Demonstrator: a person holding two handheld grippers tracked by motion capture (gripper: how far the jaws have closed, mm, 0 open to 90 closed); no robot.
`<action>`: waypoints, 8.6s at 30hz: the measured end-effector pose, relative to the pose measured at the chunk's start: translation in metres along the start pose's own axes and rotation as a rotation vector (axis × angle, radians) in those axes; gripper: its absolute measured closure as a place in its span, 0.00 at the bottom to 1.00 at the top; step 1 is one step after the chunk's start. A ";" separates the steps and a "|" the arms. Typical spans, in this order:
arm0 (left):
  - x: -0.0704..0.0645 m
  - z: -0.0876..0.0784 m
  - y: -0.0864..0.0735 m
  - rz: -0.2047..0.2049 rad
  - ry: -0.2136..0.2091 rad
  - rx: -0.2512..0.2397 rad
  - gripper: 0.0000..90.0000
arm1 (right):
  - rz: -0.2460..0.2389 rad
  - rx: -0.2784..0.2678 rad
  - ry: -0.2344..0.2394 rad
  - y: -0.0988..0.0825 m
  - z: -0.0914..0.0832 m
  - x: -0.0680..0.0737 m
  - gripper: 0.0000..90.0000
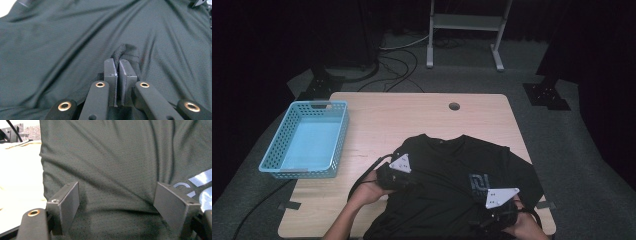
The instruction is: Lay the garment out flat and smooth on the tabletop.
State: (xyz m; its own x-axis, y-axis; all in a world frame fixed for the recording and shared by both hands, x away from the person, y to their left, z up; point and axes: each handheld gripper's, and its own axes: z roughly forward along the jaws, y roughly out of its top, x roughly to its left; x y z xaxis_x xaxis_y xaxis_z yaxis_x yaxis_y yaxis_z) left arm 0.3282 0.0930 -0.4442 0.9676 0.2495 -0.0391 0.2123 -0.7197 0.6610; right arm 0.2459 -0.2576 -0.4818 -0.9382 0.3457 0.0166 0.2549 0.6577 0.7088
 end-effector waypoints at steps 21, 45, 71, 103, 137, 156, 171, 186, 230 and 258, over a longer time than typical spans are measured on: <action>-0.003 -0.039 -0.047 -0.155 -0.013 -0.092 0.82 | 0.001 -0.005 -0.008 0.000 0.000 0.001 0.23; 0.040 -0.094 -0.054 -0.114 0.049 0.132 1.00 | 0.014 -0.011 -0.018 -0.003 -0.002 -0.002 0.26; 0.025 -0.080 -0.042 -0.068 0.067 0.050 0.83 | 0.017 0.006 -0.027 -0.001 -0.002 0.000 0.25; -0.040 -0.065 -0.094 -0.178 0.082 0.099 0.66 | 0.017 -0.010 -0.030 -0.008 -0.007 0.000 0.25; -0.043 -0.074 -0.096 -0.274 0.216 0.050 0.18 | 0.028 -0.019 -0.042 -0.009 -0.006 0.002 0.25; -0.029 -0.034 -0.061 -0.181 0.172 0.017 0.15 | 0.062 0.022 -0.073 0.002 -0.011 0.000 0.20; -0.010 -0.040 -0.085 -0.246 0.271 0.038 0.11 | 0.239 0.051 -0.242 -0.024 -0.029 -0.039 0.14; -0.012 -0.061 -0.092 -0.288 0.311 -0.020 0.11 | 0.229 0.062 -0.256 -0.020 -0.032 -0.020 0.13; 0.093 -0.018 -0.062 -0.381 0.418 -0.026 0.04 | 0.569 0.094 -0.515 -0.001 -0.011 -0.140 0.04; 0.058 -0.012 -0.063 -0.495 0.520 -0.041 0.01 | 0.685 0.115 -0.599 0.004 -0.008 -0.125 0.04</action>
State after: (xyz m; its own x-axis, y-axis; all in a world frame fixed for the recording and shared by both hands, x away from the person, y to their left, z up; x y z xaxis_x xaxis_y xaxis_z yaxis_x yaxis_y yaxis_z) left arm 0.3690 0.1601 -0.4790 0.5664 0.8240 0.0138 0.5939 -0.4197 0.6864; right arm 0.3619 -0.3039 -0.4752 -0.3030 0.9529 0.0160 0.7627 0.2324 0.6036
